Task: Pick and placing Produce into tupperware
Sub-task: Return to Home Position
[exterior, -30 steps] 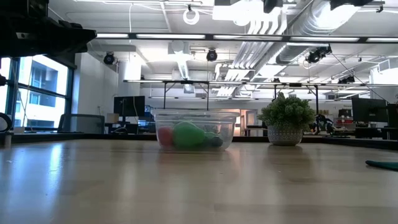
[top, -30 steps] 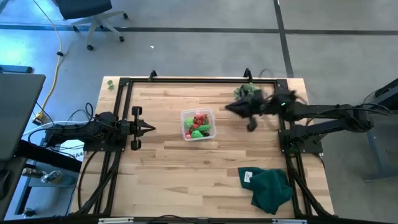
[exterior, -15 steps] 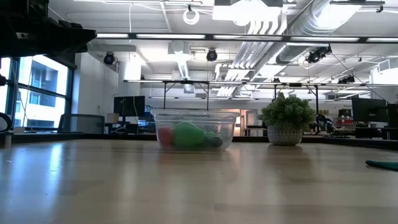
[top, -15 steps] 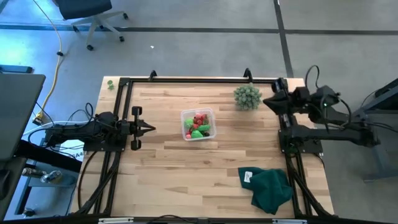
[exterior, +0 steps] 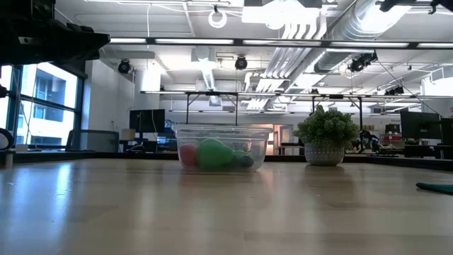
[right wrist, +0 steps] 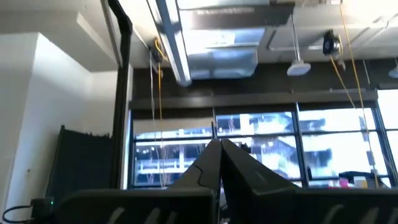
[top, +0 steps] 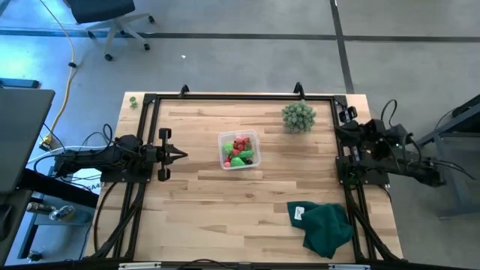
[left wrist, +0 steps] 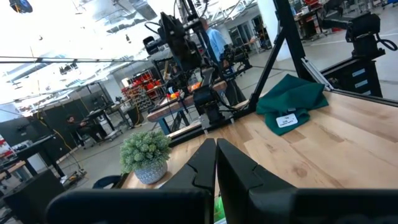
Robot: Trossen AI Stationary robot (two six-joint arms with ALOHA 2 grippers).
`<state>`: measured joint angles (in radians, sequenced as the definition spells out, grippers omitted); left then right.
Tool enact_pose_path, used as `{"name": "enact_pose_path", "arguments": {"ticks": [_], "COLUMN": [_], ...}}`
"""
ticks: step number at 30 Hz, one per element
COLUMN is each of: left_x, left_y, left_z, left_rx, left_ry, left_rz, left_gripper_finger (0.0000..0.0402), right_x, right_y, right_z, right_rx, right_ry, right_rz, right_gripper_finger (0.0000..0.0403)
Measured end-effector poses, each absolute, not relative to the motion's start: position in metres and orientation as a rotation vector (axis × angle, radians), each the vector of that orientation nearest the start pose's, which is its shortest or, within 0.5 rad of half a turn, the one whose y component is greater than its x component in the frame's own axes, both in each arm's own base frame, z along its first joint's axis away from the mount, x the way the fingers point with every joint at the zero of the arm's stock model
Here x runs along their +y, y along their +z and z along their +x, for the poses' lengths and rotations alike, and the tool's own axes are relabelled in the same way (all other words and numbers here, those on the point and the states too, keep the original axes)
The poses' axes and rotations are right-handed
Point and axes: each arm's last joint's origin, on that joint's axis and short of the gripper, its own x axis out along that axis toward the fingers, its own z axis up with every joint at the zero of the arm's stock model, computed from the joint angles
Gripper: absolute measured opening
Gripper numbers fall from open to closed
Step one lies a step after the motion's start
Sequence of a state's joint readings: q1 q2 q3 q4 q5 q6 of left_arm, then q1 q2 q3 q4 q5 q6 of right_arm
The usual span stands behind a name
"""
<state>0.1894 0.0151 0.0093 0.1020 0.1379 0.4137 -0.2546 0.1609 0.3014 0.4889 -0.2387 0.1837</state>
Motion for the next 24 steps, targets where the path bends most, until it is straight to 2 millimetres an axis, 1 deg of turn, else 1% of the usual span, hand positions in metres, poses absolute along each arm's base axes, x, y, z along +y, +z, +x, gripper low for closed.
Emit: {"name": "enact_pose_path", "arguments": {"ticks": [6,9,13,20,24], "left_x": [0.014,0.014,0.014,0.014,0.014], "left_y": [0.175,0.175,0.175,0.175,0.175], "left_z": [0.096,0.096,0.096,0.096,0.096], "left_rx": [-0.083,-0.083,-0.083,-0.083,-0.083], "left_ry": [0.070,0.070,0.071,0.070,0.070], "left_rz": [0.429,0.429,0.429,0.429,0.429], "left_gripper_finger": [0.0005,0.0005,0.0005,0.0005,0.0005], "right_x": [-0.011,-0.012,-0.013,-0.015,-0.016], "right_y": [0.269,0.254,0.239,0.217,0.213], "right_z": [0.068,0.072,0.078,0.086,0.088], "right_rx": [-0.677,-0.661,-0.615,-0.531,-0.480], "right_ry": [0.052,0.058,0.052,0.040,0.024], "right_rz": [0.028,0.054,0.067,0.089,0.099], "right_gripper_finger": [0.0002,0.0002,0.0002,0.0002,0.0002]}}
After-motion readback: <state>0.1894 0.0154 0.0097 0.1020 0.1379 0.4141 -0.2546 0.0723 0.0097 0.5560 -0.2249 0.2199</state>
